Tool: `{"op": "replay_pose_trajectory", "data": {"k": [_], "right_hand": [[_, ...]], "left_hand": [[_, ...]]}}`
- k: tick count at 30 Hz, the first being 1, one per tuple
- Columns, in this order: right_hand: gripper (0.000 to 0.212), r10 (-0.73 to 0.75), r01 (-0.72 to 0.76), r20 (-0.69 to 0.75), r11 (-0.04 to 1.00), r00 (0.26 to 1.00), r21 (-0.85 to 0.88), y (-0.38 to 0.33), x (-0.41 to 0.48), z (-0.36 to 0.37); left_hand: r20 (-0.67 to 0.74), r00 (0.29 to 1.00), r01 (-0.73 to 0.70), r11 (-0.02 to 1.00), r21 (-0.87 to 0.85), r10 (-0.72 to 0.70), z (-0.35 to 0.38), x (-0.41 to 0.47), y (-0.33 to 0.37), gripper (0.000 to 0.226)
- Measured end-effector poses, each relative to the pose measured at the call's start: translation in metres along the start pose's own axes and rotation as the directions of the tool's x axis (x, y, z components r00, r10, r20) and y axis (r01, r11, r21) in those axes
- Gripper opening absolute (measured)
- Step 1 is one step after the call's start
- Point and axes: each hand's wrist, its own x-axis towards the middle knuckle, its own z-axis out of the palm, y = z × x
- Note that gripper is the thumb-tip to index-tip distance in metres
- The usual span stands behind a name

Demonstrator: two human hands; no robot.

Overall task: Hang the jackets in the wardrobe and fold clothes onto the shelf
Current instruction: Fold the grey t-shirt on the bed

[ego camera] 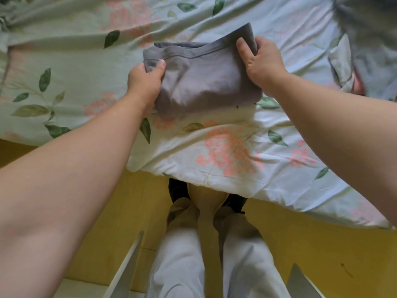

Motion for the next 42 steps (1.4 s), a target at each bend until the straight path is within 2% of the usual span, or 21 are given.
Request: {"op": "replay_pose_trajectory", "data": {"k": [3,6,13,16,18,20,23,25,28,30,32,34,36,38,40,42], "right_hand": [[0.038,0.037,-0.038,-0.060,0.999,0.998,-0.018,0.008,0.007,0.007],[0.032,0.050,-0.059,-0.116,0.995,0.992,-0.076,0.012,0.009,0.010],[0.035,0.116,-0.136,-0.147,0.981,0.982,-0.136,0.016,0.018,0.016],[0.044,0.131,-0.159,-0.164,0.973,0.978,-0.169,0.019,0.015,0.018],[0.046,0.148,-0.177,-0.180,0.971,0.973,-0.159,0.025,0.011,0.019],[0.046,0.162,-0.193,-0.181,0.967,0.970,-0.166,0.027,0.007,0.020],[0.047,0.164,-0.193,-0.147,0.958,0.975,-0.212,0.022,0.011,0.021],[0.049,0.155,-0.180,-0.117,0.951,0.981,-0.251,0.018,0.017,0.020],[0.052,0.159,-0.183,-0.097,0.930,0.982,-0.319,0.014,0.024,0.020],[0.054,0.167,-0.207,-0.145,0.922,0.975,-0.327,0.015,0.021,0.020],[0.058,0.223,-0.284,-0.239,0.922,0.945,-0.263,0.018,0.013,0.021],[0.063,0.328,-0.387,-0.274,0.900,0.904,-0.202,0.018,0.003,0.024],[0.070,0.410,-0.452,-0.212,0.866,0.887,-0.216,0.016,-0.003,0.026],[0.074,0.436,-0.456,-0.135,0.864,0.890,-0.216,0.010,-0.005,0.021],[0.076,0.448,-0.454,-0.078,0.879,0.891,-0.147,0.002,-0.005,0.009],[0.076,0.431,-0.434,-0.050,0.895,0.901,-0.105,-0.006,-0.013,-0.007]], "left_hand": [[-0.103,0.987,-0.098,0.970,0.221,0.123,0.005,0.007,-0.002,0.031],[-0.135,0.960,-0.170,0.897,0.408,0.243,0.012,0.014,-0.002,0.037],[-0.064,0.921,-0.290,0.788,0.542,0.383,0.016,0.037,0.005,0.038],[-0.067,0.809,-0.452,0.691,0.564,0.584,0.019,0.030,0.012,0.041],[-0.061,0.770,-0.517,0.678,0.522,0.635,0.023,0.025,0.017,0.042],[-0.056,0.807,-0.463,0.689,0.558,0.587,0.024,0.026,0.014,0.042],[-0.072,0.915,-0.274,0.743,0.611,0.397,0.021,0.038,0.002,0.039],[-0.076,0.951,-0.189,0.761,0.620,0.298,0.023,0.043,-0.001,0.038],[-0.132,0.970,-0.086,0.798,0.596,0.204,0.027,0.043,0.004,0.040],[-0.210,0.966,-0.004,0.827,0.562,0.148,0.026,0.034,0.006,0.043],[-0.251,0.961,0.046,0.822,0.568,0.120,0.026,0.021,0.006,0.054],[-0.210,0.977,0.090,0.820,0.566,0.038,0.031,0.008,0.009,0.069],[-0.166,0.979,0.184,0.869,0.459,-0.120,0.037,0.005,0.016,0.078],[-0.127,0.958,0.283,0.909,0.306,-0.256,0.038,0.008,0.029,0.082],[0.017,0.937,0.346,0.932,0.110,-0.349,0.033,0.010,0.040,0.074],[0.116,0.921,0.374,0.927,0.015,-0.373,0.026,0.006,0.047,0.065]]}}
